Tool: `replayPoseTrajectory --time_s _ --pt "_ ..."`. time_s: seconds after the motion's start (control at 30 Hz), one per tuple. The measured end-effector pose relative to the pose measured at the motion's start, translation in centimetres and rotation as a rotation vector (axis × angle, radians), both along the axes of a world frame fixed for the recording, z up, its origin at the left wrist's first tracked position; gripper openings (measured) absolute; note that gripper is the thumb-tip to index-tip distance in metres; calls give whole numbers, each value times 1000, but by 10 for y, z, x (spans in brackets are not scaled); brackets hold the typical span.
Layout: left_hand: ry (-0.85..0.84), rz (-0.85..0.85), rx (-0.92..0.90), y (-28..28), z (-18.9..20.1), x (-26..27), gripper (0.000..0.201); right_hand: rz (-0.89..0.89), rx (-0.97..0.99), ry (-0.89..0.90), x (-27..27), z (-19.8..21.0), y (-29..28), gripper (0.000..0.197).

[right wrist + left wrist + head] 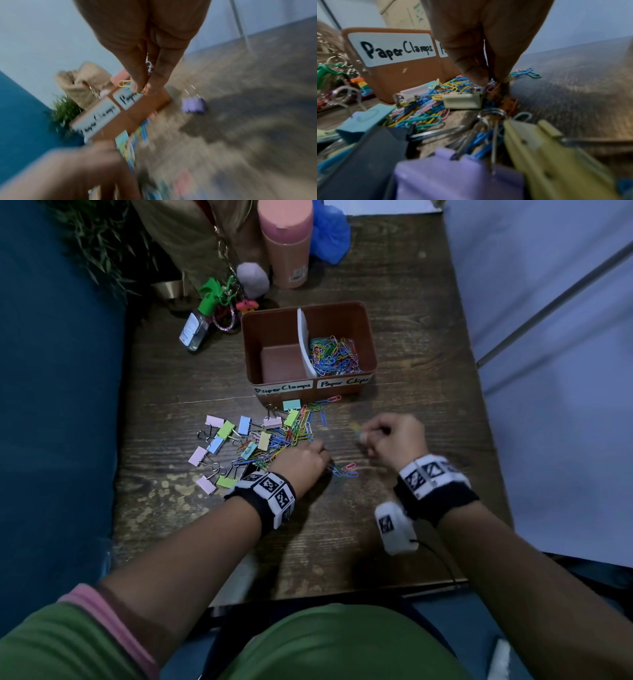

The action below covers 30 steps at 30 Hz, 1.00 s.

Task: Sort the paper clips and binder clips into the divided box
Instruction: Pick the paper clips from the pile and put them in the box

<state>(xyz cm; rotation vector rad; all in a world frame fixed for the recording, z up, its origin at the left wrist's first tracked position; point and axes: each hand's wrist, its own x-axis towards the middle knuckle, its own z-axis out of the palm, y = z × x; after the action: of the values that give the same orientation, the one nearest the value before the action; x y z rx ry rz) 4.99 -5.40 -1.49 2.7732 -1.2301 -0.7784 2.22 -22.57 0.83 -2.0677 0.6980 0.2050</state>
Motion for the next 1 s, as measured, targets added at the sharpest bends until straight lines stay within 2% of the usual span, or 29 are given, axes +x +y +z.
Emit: replayPoseTrajectory --time_s 0.13,0.27,0.37,0.43,0.47,0.53,0.6,0.67,0.73,0.83,1.0 --pt "-26 -29 95 -5 1 -5 39 0 -93 -256 65 48 -9 10" --pt "3 36 103 -5 0 -7 35 108 -191 -261 112 55 -3 12" --pt "61 149 17 6 -5 -9 32 187 -233 -288 105 48 -1 29" --pt "64 235 -38 17 -7 -8 27 254 -301 -352 76 39 1 27" --pt "64 275 -57 22 -6 -8 24 307 -340 -334 57 30 2 25" --pt "67 352 -84 31 -2 -4 20 443 -366 -144 12 8 7 24" --pt "38 418 -130 35 8 1 16 577 -357 99 -26 -11 16 36" --pt "-1 458 -208 32 23 10 18 650 -372 206 -43 -24 25 49" --pt "-51 462 -314 24 38 24 19 622 -382 213 -44 -30 32 48" --pt "-112 446 -424 3 57 50 17 585 -388 169 -35 -33 43 30" --pt "-128 447 -392 -34 77 93 18 588 -438 189 -20 -32 49 18"
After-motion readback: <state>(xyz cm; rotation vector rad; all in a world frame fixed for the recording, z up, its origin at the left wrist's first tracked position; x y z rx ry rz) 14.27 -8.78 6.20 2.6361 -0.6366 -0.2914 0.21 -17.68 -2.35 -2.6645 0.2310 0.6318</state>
